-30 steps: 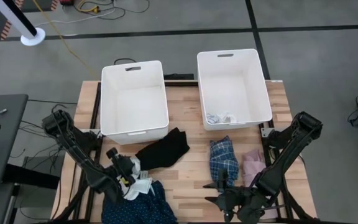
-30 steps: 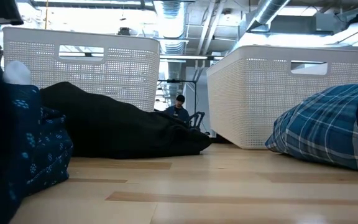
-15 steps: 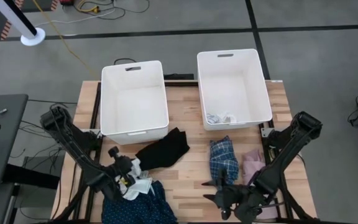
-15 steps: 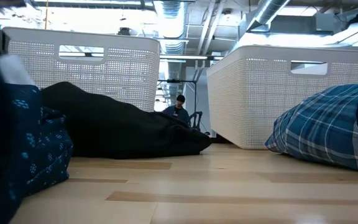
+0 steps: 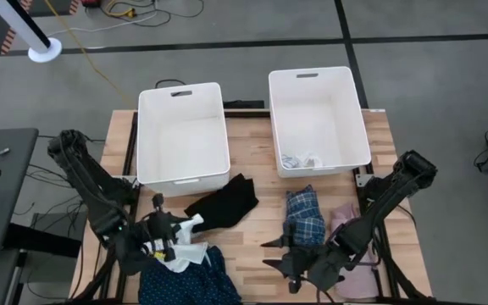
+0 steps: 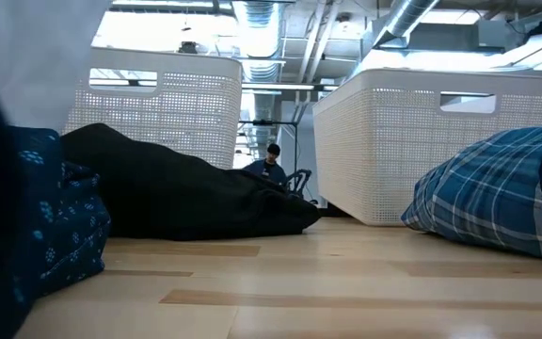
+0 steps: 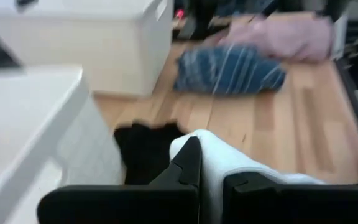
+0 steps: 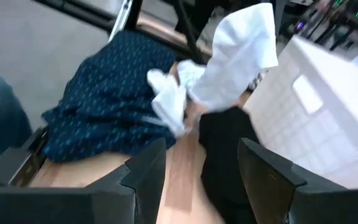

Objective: Sort clothes
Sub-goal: Put the white sock into the right bin

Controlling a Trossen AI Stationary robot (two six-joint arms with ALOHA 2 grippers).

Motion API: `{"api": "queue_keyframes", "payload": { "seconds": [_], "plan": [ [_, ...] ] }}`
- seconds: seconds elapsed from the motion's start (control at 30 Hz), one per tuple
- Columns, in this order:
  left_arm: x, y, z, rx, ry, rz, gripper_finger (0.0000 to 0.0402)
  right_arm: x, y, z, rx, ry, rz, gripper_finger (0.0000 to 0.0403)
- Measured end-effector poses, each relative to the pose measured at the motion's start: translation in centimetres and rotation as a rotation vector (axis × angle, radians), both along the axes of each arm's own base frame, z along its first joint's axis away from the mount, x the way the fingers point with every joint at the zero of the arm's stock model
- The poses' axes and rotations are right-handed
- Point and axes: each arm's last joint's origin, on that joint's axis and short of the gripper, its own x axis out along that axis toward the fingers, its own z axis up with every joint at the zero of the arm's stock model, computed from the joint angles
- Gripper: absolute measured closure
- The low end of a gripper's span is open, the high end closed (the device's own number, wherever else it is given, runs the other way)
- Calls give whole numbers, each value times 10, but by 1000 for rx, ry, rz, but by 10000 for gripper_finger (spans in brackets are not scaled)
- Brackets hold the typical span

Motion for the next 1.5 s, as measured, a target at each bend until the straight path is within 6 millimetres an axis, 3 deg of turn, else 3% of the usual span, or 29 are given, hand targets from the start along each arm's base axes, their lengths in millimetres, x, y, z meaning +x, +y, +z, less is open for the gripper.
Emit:
{"api": "queue_keyframes", "payload": {
  "seconds": [0.23,0.47,0.87,1.27,1.4,1.5],
  "plan": [
    [18,-4,35,92,-82,-96,401,17,-13,10,-16,-72,30,188],
    [38,2,53,111,-159,-208,401,38,-32,19,18,-141,81,188],
    [66,27,64,74,-237,-329,401,60,-64,29,44,-229,82,188],
    [80,44,70,35,-288,-424,401,73,-90,32,59,-255,45,191],
    [83,49,70,37,-287,-442,401,80,-91,28,72,-270,80,216],
    [85,52,69,36,-286,-442,401,87,-88,18,43,-277,118,260]
  ]
}}
